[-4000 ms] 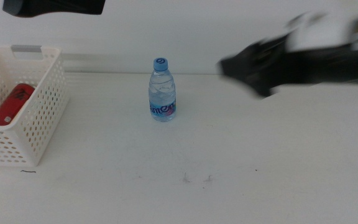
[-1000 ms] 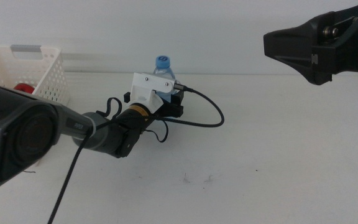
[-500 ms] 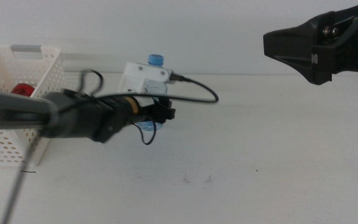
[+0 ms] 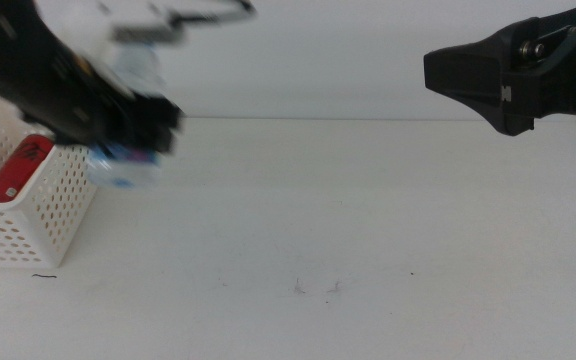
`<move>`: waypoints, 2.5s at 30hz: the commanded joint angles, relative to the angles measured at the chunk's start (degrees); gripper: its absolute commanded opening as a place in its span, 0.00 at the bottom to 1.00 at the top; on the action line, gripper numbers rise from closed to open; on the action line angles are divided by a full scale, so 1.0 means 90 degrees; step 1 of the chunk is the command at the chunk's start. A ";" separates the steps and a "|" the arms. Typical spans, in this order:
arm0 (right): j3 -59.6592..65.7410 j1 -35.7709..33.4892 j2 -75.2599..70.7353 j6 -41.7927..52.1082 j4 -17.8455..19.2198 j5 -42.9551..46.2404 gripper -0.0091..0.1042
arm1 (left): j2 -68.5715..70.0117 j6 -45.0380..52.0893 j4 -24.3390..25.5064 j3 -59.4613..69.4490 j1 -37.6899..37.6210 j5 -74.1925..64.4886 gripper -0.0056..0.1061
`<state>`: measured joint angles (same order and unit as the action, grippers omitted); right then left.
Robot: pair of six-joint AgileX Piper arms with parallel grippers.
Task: Use arms to grab the bottles and put them into the dustbin to the left of the table.
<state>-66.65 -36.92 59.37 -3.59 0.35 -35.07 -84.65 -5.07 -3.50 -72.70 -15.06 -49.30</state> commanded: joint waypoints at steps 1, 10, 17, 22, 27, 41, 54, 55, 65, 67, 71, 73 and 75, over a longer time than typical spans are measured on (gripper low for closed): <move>0.0018 0.0047 -0.0021 0.0001 0.0041 0.0060 0.86 | -0.0206 0.0602 -0.0278 -0.0900 0.0691 -0.0882 0.03; 0.0018 0.0047 -0.0021 0.0001 0.0041 0.0060 0.86 | -0.2352 0.2326 -0.1020 -0.3394 0.3082 -0.2296 0.03; 0.0018 0.0047 -0.0021 0.0001 0.0041 0.0060 0.86 | -0.3247 0.2726 -0.1044 -0.3466 0.3551 -0.2296 0.04; 0.0018 0.0047 -0.0021 0.0018 0.0041 0.0057 0.86 | -0.3595 0.2519 -0.0940 -0.3466 0.3552 -0.2296 0.11; 0.0018 0.0047 -0.0021 0.0018 0.0041 0.0057 0.86 | -0.3673 0.2519 -0.1203 -0.3466 0.3563 -0.2296 0.38; 0.0018 0.0047 -0.0021 0.0017 0.0041 0.0057 0.86 | -0.2381 0.2093 -0.0596 -0.3402 0.3044 -0.2296 0.89; 0.0018 0.0047 -0.0021 0.0017 0.0041 0.0057 0.86 | 0.1845 0.2099 -0.0248 -0.1482 -0.0132 0.0013 0.89; 0.0018 0.0047 -0.0021 0.0017 0.0041 0.0057 0.86 | 0.2183 0.1973 -0.0065 -0.1205 -0.0388 0.0417 0.89; 0.0018 0.0047 -0.0021 0.0017 0.0041 0.0057 0.86 | 0.3805 0.1248 0.0540 -0.0061 -0.0850 0.0960 0.89; 0.0018 0.0047 -0.0021 0.0017 0.0041 0.0057 0.86 | 0.3866 0.1248 0.0438 -0.0061 -0.0862 0.0851 0.89; 0.0018 0.0047 -0.0021 0.0017 0.0041 0.0057 0.86 | 0.3926 0.1248 0.0389 -0.0061 -0.0862 0.0862 0.89; 0.0018 0.0047 -0.0021 0.0017 0.0041 0.0057 0.86 | 0.3926 0.1248 0.0389 -0.0061 -0.0862 0.0862 0.89; 0.0018 0.0047 -0.0021 0.0017 0.0041 0.0057 0.86 | 0.3926 0.1248 0.0389 -0.0061 -0.0862 0.0862 0.89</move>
<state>-66.38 -36.92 59.37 -3.59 0.35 -34.91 -49.48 6.94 0.55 -73.51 -22.30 -41.70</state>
